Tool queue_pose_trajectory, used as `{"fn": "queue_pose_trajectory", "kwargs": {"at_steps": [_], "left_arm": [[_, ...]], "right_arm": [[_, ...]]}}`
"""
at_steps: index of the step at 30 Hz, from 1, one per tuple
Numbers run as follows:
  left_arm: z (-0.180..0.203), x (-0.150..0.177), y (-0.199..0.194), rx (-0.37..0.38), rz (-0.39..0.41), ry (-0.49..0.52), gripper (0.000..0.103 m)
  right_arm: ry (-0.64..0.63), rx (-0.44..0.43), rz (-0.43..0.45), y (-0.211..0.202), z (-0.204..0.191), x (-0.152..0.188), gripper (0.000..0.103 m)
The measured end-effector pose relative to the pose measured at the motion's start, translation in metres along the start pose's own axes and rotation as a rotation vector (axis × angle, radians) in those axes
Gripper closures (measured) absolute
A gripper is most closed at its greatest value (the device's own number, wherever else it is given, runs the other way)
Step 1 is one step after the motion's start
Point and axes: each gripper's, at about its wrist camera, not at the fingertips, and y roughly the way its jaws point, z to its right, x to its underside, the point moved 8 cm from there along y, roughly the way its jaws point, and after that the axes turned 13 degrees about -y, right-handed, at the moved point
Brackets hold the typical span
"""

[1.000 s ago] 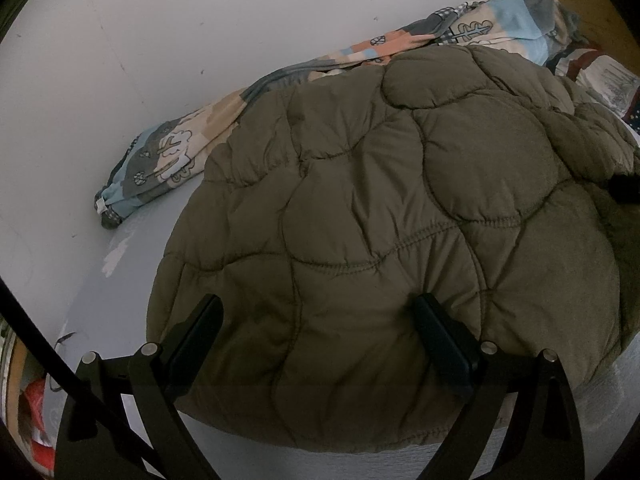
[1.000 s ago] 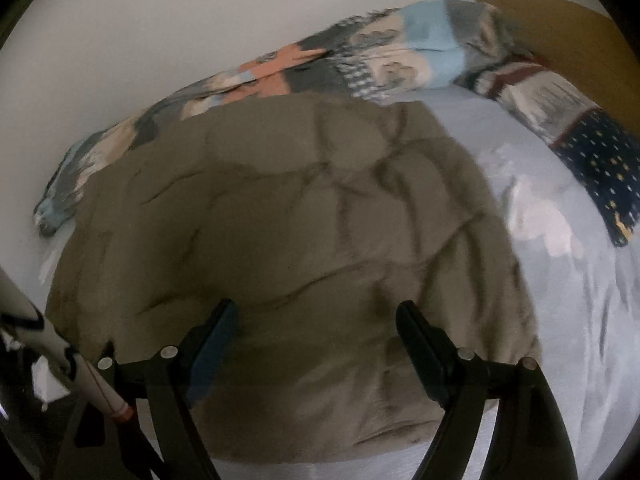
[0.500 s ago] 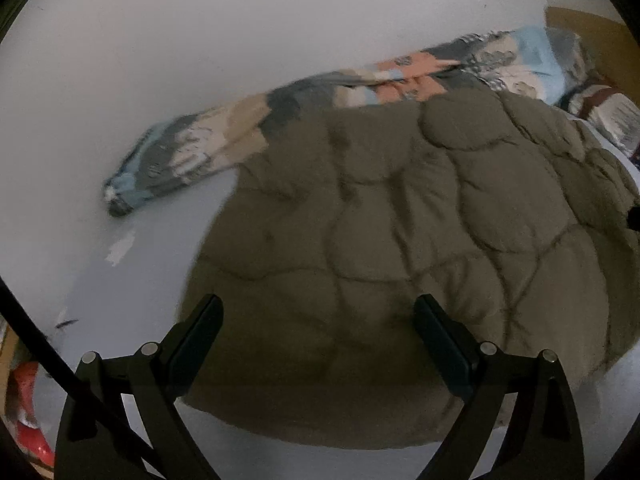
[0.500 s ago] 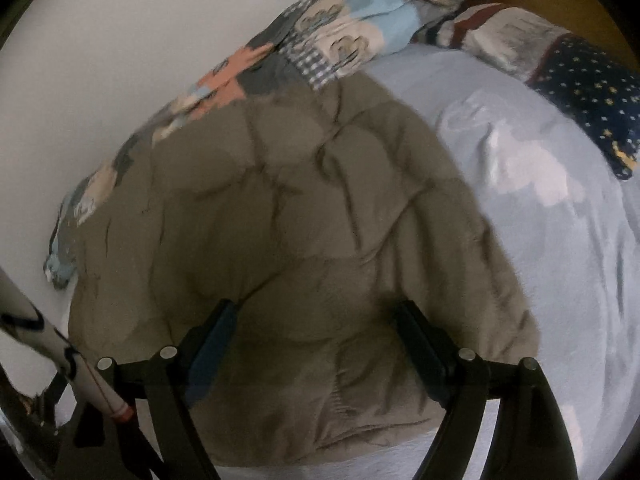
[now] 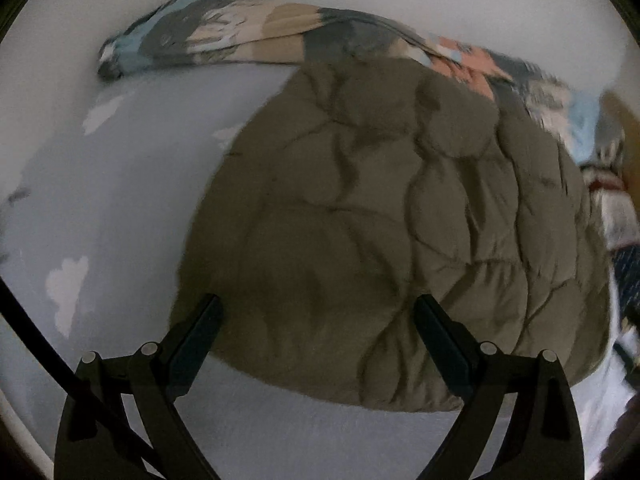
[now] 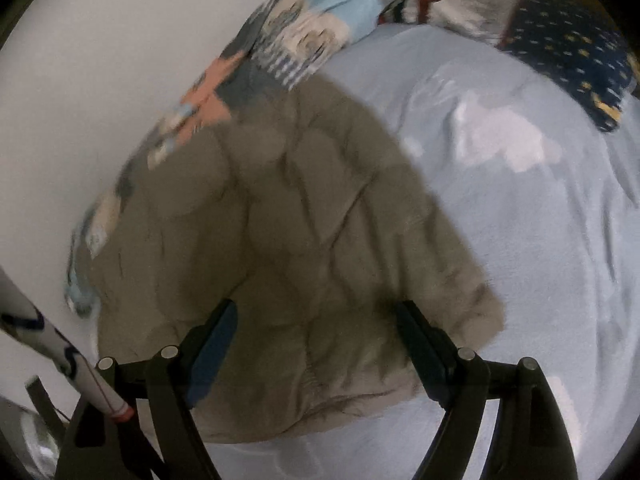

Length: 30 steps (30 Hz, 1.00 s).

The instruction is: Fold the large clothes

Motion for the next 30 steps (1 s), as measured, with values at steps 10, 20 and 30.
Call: {"fn": "queue_pose_trajectory", "kwargs": {"at_steps": [10, 20, 30], "left_arm": [[-0.092, -0.011, -0.006, 0.138, -0.117, -0.391, 0.007], [-0.124, 0.0, 0.02, 0.274, -0.219, -0.64, 0.008], [-0.103, 0.006, 0.065, 0.438, -0.285, -0.712, 0.009]], "right_arm": [[0.329, -0.025, -0.005, -0.028, 0.092, 0.014, 0.017], [0.483, -0.161, -0.058, -0.002, 0.094, 0.039, 0.017], [0.502, -0.176, -0.068, 0.026, 0.088, 0.039, 0.017]]}}
